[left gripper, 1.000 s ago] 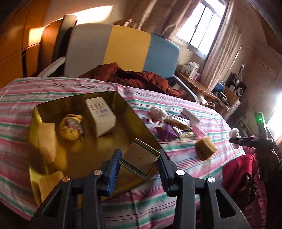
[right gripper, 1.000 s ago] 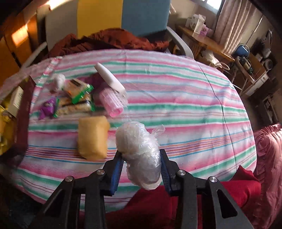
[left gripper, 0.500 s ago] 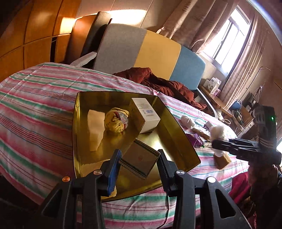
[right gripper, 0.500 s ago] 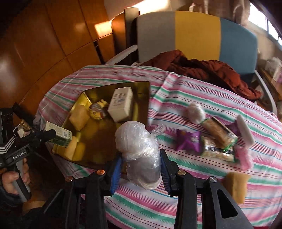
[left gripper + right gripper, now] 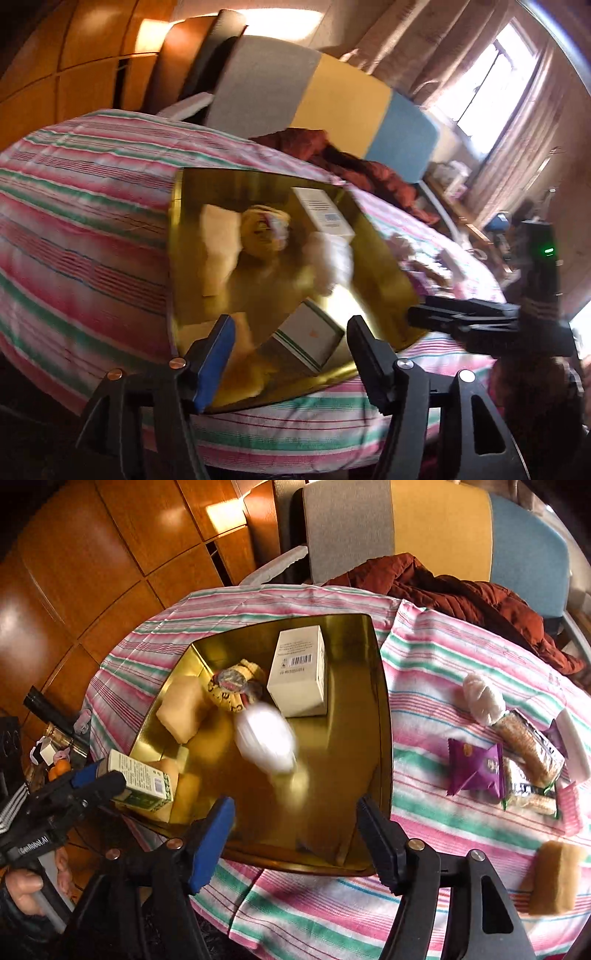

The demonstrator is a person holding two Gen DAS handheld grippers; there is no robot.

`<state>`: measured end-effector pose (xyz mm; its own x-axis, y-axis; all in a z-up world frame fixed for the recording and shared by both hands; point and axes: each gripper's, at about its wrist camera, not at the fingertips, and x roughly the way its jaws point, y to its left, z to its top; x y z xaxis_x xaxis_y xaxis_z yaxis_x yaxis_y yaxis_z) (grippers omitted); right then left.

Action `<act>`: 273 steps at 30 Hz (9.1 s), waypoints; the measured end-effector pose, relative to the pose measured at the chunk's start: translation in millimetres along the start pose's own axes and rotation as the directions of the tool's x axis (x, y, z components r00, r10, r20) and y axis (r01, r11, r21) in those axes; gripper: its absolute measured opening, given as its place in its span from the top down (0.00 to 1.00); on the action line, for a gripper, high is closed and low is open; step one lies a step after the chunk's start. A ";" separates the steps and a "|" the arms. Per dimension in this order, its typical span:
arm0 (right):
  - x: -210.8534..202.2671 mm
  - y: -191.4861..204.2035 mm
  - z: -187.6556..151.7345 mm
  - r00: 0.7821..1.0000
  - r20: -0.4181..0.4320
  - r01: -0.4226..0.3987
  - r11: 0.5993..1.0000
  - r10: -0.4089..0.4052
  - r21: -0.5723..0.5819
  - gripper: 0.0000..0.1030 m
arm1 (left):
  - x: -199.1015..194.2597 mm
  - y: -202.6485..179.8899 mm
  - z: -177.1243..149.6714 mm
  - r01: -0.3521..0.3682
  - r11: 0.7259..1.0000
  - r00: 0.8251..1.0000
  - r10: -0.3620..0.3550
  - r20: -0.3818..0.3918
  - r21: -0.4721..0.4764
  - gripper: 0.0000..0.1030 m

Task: Organize objects
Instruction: 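Place the green-white box in the gold tray with the left tool while the right tool drops the bundle there, then move the right tool over the loose items while the left tool reaches toward the purple snack packet, then grasp the purple snack packet with the left tool while the right tool grasps the pink hair roller, then carry the purple packet into the gold tray with the left tool while the right tool drops the roller there, then withdraw both open tools from the tray toward the remaining items on the bed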

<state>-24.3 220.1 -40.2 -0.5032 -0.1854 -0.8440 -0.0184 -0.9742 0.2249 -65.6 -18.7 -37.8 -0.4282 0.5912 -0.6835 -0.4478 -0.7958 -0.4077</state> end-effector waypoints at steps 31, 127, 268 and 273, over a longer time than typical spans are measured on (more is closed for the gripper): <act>-24.1 17.1 -34.7 0.972 0.201 0.127 0.992 -0.120 -0.024 0.10 | -5.8 -23.0 3.2 -0.430 0.903 0.899 0.426 0.102 0.013 0.35; -113.4 -302.6 -95.4 0.908 0.140 0.181 0.673 -0.394 0.717 0.00 | 240.0 -256.6 31.2 0.057 0.634 0.920 0.268 -0.287 0.772 0.30; -22.5 22.6 -25.4 0.893 0.322 0.353 0.934 -0.315 -0.064 0.00 | 4.3 -36.3 11.9 -0.374 0.927 0.913 0.365 0.184 0.015 0.47; -19.7 15.9 -31.3 0.923 0.291 0.272 0.962 -0.250 -0.035 0.00 | 4.7 -40.0 10.6 -0.416 0.909 0.895 0.405 0.188 0.020 0.47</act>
<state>12.4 204.2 -35.2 -0.7117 0.1101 -0.6938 -0.1240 -0.9918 -0.0303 -58.1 17.3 -18.3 -0.7124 0.2310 -0.6626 -0.2446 -0.9668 -0.0740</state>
